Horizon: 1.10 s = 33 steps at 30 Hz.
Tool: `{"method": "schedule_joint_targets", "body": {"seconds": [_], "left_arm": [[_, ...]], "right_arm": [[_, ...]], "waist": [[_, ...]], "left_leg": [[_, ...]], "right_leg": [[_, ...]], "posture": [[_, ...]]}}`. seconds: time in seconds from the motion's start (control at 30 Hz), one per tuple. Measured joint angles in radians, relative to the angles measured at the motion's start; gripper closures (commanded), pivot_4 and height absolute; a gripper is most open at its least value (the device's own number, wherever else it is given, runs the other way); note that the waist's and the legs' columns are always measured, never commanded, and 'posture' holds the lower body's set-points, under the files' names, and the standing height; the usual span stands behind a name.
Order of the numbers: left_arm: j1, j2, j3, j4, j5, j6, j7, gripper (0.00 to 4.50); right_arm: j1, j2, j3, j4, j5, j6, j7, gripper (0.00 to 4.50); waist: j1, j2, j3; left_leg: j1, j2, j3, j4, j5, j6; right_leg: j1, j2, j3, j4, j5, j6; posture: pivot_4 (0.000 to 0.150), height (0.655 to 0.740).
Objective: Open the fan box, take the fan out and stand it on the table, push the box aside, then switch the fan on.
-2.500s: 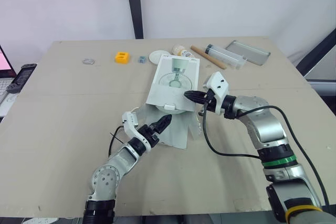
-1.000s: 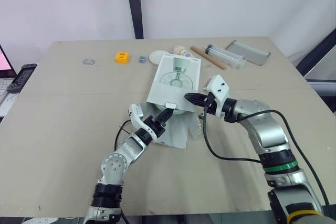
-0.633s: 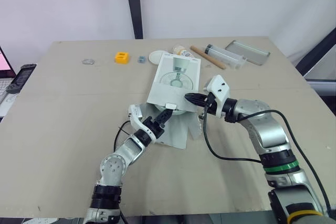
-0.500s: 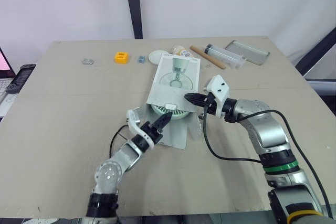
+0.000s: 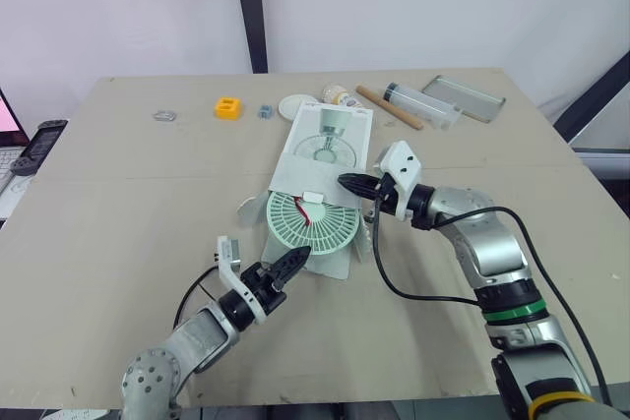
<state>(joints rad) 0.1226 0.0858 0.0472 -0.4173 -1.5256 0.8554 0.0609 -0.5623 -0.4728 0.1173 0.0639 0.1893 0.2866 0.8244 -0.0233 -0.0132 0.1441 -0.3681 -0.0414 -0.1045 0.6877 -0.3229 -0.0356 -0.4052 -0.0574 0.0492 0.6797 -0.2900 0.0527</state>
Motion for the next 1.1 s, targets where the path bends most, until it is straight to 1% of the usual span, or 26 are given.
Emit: {"method": "schedule_joint_targets", "body": {"seconds": [0.27, 0.3, 0.33, 0.37, 0.4, 0.43, 0.47, 0.5, 0.6, 0.67, 0.77, 0.87, 1.1], "left_arm": [[0.009, 0.024, -0.012, -0.003, -0.016, -0.013, 0.003, 3.39], [0.007, 0.030, -0.013, -0.001, -0.016, -0.013, 0.000, 2.38], [0.005, 0.040, -0.014, 0.002, -0.016, -0.011, -0.001, 2.25], [0.004, 0.053, -0.014, 0.005, -0.016, -0.010, -0.004, 1.94], [0.002, 0.059, -0.013, 0.006, -0.015, -0.009, -0.005, 1.45], [-0.001, 0.062, -0.012, 0.007, -0.014, -0.009, -0.007, 1.45], [-0.006, 0.072, -0.012, 0.007, -0.013, -0.008, -0.010, 0.86], [-0.012, 0.091, -0.009, 0.008, -0.013, -0.008, -0.013, 0.57], [-0.020, 0.136, 0.000, 0.007, -0.015, -0.005, -0.031, 0.57], [-0.017, 0.191, 0.033, 0.005, -0.026, -0.003, -0.041, 0.57], [-0.020, 0.239, 0.068, 0.003, -0.026, -0.004, -0.049, 0.57], [-0.060, 0.291, 0.078, 0.007, 0.002, -0.003, -0.066, 0.57], [-0.130, 0.284, 0.075, 0.065, 0.006, 0.001, -0.075, 0.57]], "right_arm": [[-0.002, 0.008, 0.002, 0.017, 0.000, -0.024, 0.004, 4.50], [-0.002, 0.009, 0.002, 0.017, 0.000, -0.025, 0.004, 4.50], [-0.002, 0.009, 0.002, 0.017, 0.000, -0.026, 0.004, 4.50], [-0.001, 0.010, 0.002, 0.018, 0.000, -0.028, 0.004, 4.50], [0.000, 0.010, 0.001, 0.018, 0.000, -0.029, 0.004, 4.50], [0.000, 0.010, 0.001, 0.018, 0.000, -0.030, 0.004, 4.50], [0.001, 0.012, 0.000, 0.018, 0.001, -0.032, 0.004, 4.50], [0.005, 0.016, -0.004, 0.018, 0.005, -0.034, 0.004, 4.50], [0.010, 0.019, -0.007, 0.018, 0.015, -0.037, 0.006, 4.50], [0.013, 0.019, -0.008, 0.018, 0.020, -0.044, 0.007, 4.50], [0.014, 0.021, -0.008, 0.021, 0.021, -0.049, 0.008, 4.50], [0.015, 0.027, -0.008, 0.030, 0.021, -0.062, 0.005, 4.50], [0.026, 0.034, -0.010, 0.026, 0.021, -0.073, -0.003, 4.50]], "waist": [[0.000, 0.000, 0.000], [0.000, 0.000, 0.000], [0.000, 0.000, 0.000], [0.000, 0.000, 0.000], [0.000, 0.000, 0.000], [0.000, 0.000, 0.000], [0.000, 0.000, 0.000], [0.000, 0.000, 0.000], [0.000, 0.000, 0.000], [-0.001, 0.000, 0.000], [0.000, 0.000, 0.000], [0.000, 0.001, 0.000], [0.000, 0.000, 0.000]], "left_leg": [[0.000, 0.000, 0.000, 0.000, 0.000, 0.000], [0.000, 0.000, 0.000, 0.000, 0.000, 0.000], [0.000, 0.000, 0.000, 0.000, 0.000, 0.000], [0.000, 0.000, 0.000, 0.000, 0.000, 0.000], [0.000, 0.000, 0.000, 0.000, 0.000, 0.000], [0.000, 0.000, 0.000, 0.000, 0.000, 0.000], [0.000, 0.000, 0.000, 0.000, 0.000, 0.000], [0.000, 0.000, 0.000, 0.000, 0.000, 0.000], [0.000, 0.000, 0.000, -0.001, 0.000, 0.000], [0.000, 0.000, 0.000, -0.001, 0.000, 0.000], [0.000, 0.000, 0.000, -0.001, 0.000, 0.000], [0.000, 0.000, 0.000, -0.001, 0.000, 0.000], [0.000, 0.000, 0.000, -0.001, 0.000, 0.000]], "right_leg": [[0.000, 0.000, 0.000, 0.000, 0.000, 0.000], [0.000, 0.000, 0.000, 0.000, 0.000, 0.000], [0.000, 0.000, 0.000, 0.000, 0.000, 0.000], [0.000, 0.000, 0.000, 0.000, 0.000, 0.000], [0.000, 0.000, 0.000, 0.000, 0.000, 0.000], [0.000, 0.000, 0.000, 0.000, 0.000, 0.000], [0.000, 0.000, 0.000, 0.000, 0.000, 0.000], [0.000, 0.000, 0.000, 0.000, 0.000, 0.000], [0.000, 0.000, 0.000, 0.000, 0.000, 0.000], [0.000, 0.000, 0.000, 0.000, 0.000, 0.000], [0.000, 0.000, 0.000, 0.000, 0.000, 0.000], [0.000, 0.000, 0.000, 0.000, 0.000, 0.000], [0.000, 0.000, 0.000, 0.000, 0.000, 0.000]], "posture": [[0.150, 0.7400], [0.150, 0.7400], [0.150, 0.7400], [0.150, 0.7400], [0.150, 0.7400], [0.150, 0.7400], [0.150, 0.7400], [0.150, 0.7400], [0.150, 0.7400], [0.150, 0.7400], [0.150, 0.7400], [0.150, 0.7400], [0.150, 0.7400]]}}
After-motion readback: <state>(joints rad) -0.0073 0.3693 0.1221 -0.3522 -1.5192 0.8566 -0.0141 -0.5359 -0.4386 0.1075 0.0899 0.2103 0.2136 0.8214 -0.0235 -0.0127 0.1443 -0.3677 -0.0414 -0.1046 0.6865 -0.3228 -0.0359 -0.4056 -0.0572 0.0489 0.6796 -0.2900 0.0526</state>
